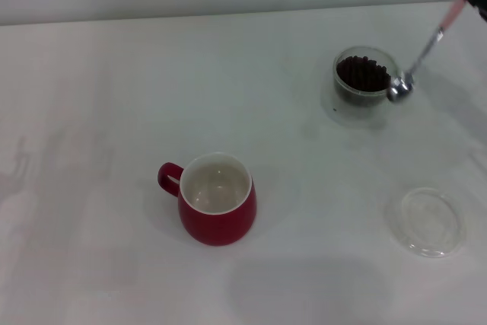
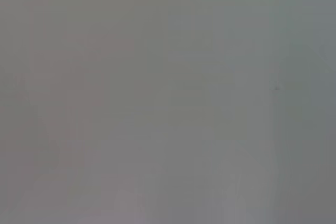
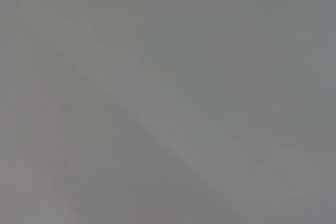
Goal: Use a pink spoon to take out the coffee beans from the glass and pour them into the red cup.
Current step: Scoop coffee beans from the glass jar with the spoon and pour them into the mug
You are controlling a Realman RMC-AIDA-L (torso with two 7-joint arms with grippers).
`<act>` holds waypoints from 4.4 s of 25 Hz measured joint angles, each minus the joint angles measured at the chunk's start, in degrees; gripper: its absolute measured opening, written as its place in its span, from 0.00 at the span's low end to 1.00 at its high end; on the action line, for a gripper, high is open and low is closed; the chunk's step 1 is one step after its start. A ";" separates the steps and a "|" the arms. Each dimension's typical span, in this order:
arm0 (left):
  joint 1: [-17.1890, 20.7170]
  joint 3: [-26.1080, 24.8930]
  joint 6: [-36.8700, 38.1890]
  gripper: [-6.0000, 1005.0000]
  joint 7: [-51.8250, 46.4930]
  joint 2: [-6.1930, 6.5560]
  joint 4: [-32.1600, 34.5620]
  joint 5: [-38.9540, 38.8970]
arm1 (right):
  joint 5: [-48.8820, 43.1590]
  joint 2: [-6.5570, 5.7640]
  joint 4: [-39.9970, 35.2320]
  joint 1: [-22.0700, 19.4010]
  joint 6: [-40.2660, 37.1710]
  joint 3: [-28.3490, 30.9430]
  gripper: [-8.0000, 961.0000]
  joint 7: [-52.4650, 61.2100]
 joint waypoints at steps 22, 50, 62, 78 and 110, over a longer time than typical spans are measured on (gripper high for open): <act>0.02 0.00 -0.40 0.73 -0.04 -0.11 0.01 0.00 | -0.45 3.47 1.05 9.30 9.49 4.11 0.16 -39.85; -0.73 0.00 -0.44 0.73 -0.26 -0.18 0.00 -0.53 | 0.09 4.00 4.90 10.99 17.01 1.14 0.17 -36.45; -0.72 0.00 -0.43 0.73 -0.26 -0.08 0.00 -0.61 | 0.79 4.05 4.89 11.06 20.71 1.20 0.17 -27.00; -0.47 0.00 -0.17 0.73 -0.08 -0.08 0.00 -0.61 | 3.07 4.00 4.88 11.10 25.60 0.97 0.17 -12.06; -0.09 0.00 0.02 0.73 0.27 0.00 -1.59 -0.79 | 7.01 3.29 3.35 11.02 27.50 -0.04 0.18 7.88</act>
